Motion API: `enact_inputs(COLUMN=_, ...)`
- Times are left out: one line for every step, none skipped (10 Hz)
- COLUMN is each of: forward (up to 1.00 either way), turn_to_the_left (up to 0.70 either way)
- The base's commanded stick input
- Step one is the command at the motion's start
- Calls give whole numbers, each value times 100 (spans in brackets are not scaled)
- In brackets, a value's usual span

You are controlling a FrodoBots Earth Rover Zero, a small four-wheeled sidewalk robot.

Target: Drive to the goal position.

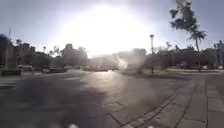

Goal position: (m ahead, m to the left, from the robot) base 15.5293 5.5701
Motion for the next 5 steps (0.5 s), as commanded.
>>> enact_inputs(forward=70, turn_to_the_left=0)
enact_inputs(forward=70, turn_to_the_left=0)
enact_inputs(forward=69, turn_to_the_left=0)
enact_inputs(forward=69, turn_to_the_left=0)
enact_inputs(forward=69, turn_to_the_left=0)
